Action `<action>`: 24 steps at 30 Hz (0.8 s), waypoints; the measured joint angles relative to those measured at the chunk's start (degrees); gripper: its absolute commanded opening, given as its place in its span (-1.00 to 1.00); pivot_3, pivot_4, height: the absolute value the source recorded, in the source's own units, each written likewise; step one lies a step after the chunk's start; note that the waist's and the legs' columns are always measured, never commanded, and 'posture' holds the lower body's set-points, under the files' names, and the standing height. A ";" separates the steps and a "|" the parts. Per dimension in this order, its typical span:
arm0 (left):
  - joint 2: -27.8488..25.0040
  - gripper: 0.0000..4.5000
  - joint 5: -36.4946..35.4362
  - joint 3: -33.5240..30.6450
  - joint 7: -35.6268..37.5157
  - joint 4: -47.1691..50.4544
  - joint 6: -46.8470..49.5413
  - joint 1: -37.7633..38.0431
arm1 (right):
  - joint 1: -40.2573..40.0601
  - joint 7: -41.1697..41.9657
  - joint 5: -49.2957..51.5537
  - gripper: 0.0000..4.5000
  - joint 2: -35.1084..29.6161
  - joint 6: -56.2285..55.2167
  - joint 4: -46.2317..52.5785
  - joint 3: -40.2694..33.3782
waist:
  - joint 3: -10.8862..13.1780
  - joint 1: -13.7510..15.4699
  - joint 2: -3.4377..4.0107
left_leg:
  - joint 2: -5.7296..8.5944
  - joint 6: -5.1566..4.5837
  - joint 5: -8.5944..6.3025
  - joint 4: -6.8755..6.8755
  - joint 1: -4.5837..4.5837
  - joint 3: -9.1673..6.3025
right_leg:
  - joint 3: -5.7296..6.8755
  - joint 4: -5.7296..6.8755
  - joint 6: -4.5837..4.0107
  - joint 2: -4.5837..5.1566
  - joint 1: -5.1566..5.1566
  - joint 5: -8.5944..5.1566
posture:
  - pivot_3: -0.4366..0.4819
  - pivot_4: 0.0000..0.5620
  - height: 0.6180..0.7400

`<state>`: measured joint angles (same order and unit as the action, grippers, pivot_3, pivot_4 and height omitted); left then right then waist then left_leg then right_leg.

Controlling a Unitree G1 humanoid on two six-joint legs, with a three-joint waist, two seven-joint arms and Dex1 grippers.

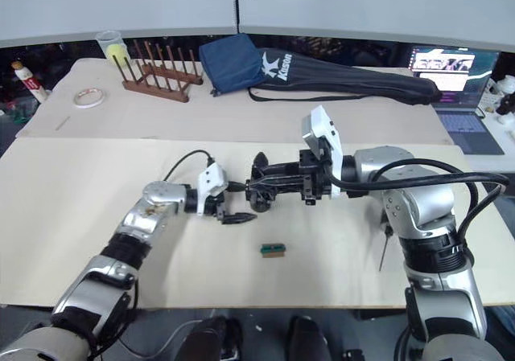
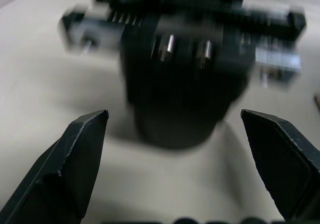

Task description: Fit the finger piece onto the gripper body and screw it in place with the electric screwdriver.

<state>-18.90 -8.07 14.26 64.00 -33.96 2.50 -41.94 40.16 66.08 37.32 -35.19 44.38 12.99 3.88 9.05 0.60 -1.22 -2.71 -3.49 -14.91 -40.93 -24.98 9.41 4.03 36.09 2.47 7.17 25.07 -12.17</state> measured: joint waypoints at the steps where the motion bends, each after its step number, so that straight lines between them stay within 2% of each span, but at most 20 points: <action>1: 0.06 1.00 0.28 0.01 0.02 -0.43 -0.45 -0.22 | -0.09 0.05 -0.01 -0.87 -0.01 -0.03 0.01 0.04 | 0.00 0.00 0.00 | 0.00 0.00 0.00 0.00 0.00 0.00 | 0.00 0.00 0.00 0.00 0.00 0.00 | -0.05 -0.47 1.00; 8: 1.86 1.00 2.14 -0.05 -0.35 -4.93 -2.55 -1.63 | -1.86 0.89 -0.33 -0.87 -0.20 -1.22 0.10 1.38 | 0.00 -0.04 0.00 | -0.01 -0.02 -0.01 -0.02 0.00 -0.04 | 0.00 0.02 0.00 0.00 0.00 0.01 | -0.05 -0.47 1.00; 20: 2.32 1.00 2.20 -1.60 1.81 -7.13 -2.70 -3.92 | -1.05 1.40 -2.30 -0.87 0.35 -3.95 -1.64 2.26 | 0.00 -0.05 0.00 | -0.01 -0.03 -0.01 -0.04 -0.01 -0.03 | 0.00 0.01 0.01 0.01 0.00 0.01 | -0.05 -0.47 1.00; 22: 2.58 0.77 2.26 -1.70 1.81 -7.88 -2.95 -4.42 | -0.58 1.24 -2.42 -0.87 1.00 -4.37 -2.39 2.26 | 0.00 -0.09 0.00 | -0.01 -0.03 -0.01 -0.03 -0.01 -0.03 | 0.00 0.01 0.01 0.00 0.00 0.01 | -0.05 -0.47 1.00; 24: 3.11 0.45 2.31 -1.72 2.04 -9.04 -3.81 -4.65 | -0.47 1.18 -3.06 -0.87 1.83 -5.74 -3.30 2.31 | 0.00 -0.08 0.00 | -0.01 -0.03 -0.01 -0.03 -0.01 -0.02 | 0.01 0.01 0.01 0.00 0.00 0.01 | -0.05 -0.47 1.00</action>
<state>-15.79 -5.76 12.53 66.03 -43.00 -1.31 -46.59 39.69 67.26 34.26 -33.36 38.64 9.69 6.19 9.05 0.52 -1.23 -2.72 -3.52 -14.92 -40.97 -24.99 9.39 4.04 36.10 2.48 7.17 25.07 -12.15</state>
